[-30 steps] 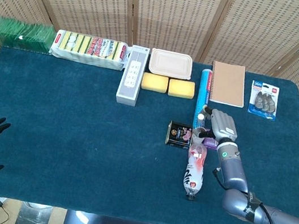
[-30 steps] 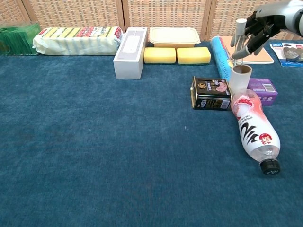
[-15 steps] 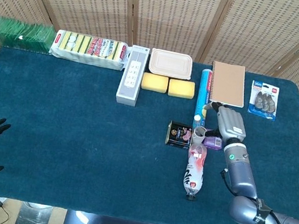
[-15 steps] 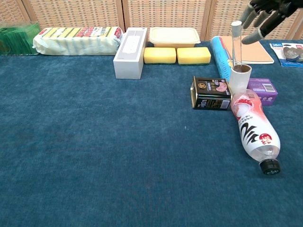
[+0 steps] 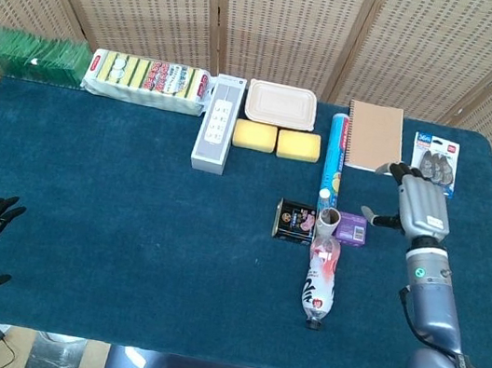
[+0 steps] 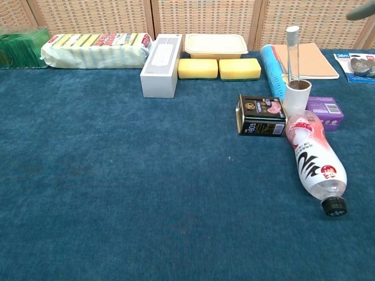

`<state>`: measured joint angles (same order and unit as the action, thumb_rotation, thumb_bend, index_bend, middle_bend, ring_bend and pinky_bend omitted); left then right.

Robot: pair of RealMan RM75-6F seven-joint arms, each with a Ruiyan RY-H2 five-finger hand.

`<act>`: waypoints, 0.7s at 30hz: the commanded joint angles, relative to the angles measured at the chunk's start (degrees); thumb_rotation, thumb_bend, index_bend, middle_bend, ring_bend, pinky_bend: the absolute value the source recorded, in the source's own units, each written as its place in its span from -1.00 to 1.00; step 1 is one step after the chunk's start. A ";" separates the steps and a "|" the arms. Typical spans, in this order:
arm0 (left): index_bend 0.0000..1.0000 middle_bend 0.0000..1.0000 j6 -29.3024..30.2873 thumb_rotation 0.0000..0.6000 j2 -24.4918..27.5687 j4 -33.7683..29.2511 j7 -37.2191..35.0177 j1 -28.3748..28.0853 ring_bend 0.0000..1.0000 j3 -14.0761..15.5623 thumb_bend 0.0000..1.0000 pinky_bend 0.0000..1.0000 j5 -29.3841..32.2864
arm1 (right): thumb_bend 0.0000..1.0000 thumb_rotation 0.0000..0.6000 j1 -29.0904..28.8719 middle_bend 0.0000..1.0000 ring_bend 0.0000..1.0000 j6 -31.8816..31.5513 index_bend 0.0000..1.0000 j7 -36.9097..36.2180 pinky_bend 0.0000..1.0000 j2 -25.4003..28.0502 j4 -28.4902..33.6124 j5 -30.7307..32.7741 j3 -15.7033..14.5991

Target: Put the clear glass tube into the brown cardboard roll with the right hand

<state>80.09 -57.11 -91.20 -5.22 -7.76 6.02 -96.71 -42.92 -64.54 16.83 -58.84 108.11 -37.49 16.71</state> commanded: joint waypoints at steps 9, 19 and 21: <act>-0.96 -1.00 -0.66 0.81 0.24 -1.21 1.66 -0.95 -1.00 0.34 -0.84 -1.00 -1.61 | -0.48 0.78 8.62 -0.49 -0.58 -1.55 -0.42 -4.39 -0.50 7.23 7.42 -11.50 -4.61; -0.96 -1.00 -2.40 0.81 0.46 -2.15 3.20 -2.41 -1.00 0.66 -0.84 -1.00 -2.85 | -0.48 0.79 17.83 -0.49 -0.58 -7.09 -0.42 -7.84 -0.50 7.53 6.29 -24.39 -11.09; -0.96 -1.00 -2.31 0.80 0.51 -2.18 3.17 -2.41 -1.00 0.72 -0.84 -1.00 -2.89 | -0.48 0.79 19.92 -0.49 -0.58 -8.95 -0.43 -9.08 -0.50 6.48 4.99 -27.73 -12.36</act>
<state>77.74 -56.62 -93.38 -2.03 -10.18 6.72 -99.58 -25.70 -71.18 9.42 -51.48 114.42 -61.79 6.37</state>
